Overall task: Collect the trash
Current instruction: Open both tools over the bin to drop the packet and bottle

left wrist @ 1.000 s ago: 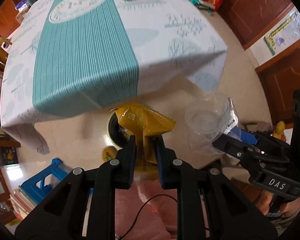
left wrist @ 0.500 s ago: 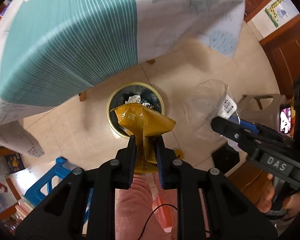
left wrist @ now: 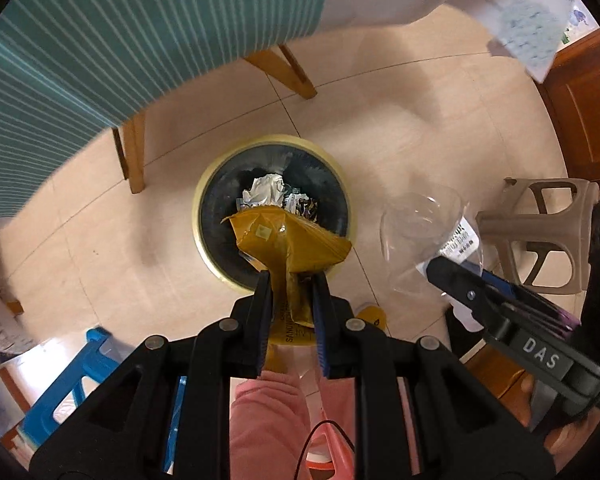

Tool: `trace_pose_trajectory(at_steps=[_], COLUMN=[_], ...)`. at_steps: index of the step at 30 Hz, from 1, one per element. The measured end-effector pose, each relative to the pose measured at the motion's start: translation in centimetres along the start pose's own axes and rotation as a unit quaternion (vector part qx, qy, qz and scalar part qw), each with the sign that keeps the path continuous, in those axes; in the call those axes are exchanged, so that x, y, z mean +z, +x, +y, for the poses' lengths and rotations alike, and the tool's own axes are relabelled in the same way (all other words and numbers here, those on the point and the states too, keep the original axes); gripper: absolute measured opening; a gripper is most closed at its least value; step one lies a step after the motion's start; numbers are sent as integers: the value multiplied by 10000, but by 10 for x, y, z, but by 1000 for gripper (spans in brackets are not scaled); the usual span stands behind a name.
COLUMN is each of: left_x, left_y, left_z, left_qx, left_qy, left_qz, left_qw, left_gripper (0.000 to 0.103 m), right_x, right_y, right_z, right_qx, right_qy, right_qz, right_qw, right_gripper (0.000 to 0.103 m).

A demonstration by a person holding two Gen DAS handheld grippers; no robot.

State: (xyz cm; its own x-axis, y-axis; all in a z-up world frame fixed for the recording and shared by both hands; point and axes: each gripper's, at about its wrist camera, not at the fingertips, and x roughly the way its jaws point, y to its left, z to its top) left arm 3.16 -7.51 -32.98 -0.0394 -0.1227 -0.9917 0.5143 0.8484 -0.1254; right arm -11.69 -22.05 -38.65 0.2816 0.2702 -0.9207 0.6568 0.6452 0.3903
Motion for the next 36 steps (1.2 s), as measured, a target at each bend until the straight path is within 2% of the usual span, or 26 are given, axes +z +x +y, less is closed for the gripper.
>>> trace_pose_trajectory(at_steps=[10, 17, 19, 22, 24, 25, 27, 29, 36], left_x=[10, 21, 24, 28, 30, 31, 32, 32, 20], left_y=[62, 98, 110, 120, 124, 126, 127, 126, 111], left_z=[11, 7, 8, 10, 13, 15, 20, 25, 52], left_qx=[-196, -277, -281, -272, -218, -204, -202, -133, 91], left_qy=[-178, 82, 107, 66, 19, -5, -69, -137, -536], left_qz=[54, -27, -7, 42, 12, -3, -33, -125, -341], left_qw=[9996, 9996, 9995, 9996, 9998, 9998, 9998, 9997, 9979], left_gripper=[16, 17, 24, 40, 61, 64, 78, 81, 82], right_x=[3, 9, 8, 9, 9, 9, 10, 10, 9], right_y=[39, 64, 67, 76, 77, 76, 80, 85, 103], right_z=[-9, -13, -16, -17, -16, -19, -18, -16, 2], right_qx=[-172, -237, -251, -288, -311, -311, -338, -350, -314], right_qy=[16, 42, 29, 40, 75, 78, 63, 44, -137], right_qz=[-19, -97, -109, -124, -135, -132, -128, -115, -14], right_qw=[9998, 9997, 9996, 9995, 9994, 9994, 9993, 9993, 9994], right_gripper=[49, 49, 49, 49, 49, 49, 49, 49, 49])
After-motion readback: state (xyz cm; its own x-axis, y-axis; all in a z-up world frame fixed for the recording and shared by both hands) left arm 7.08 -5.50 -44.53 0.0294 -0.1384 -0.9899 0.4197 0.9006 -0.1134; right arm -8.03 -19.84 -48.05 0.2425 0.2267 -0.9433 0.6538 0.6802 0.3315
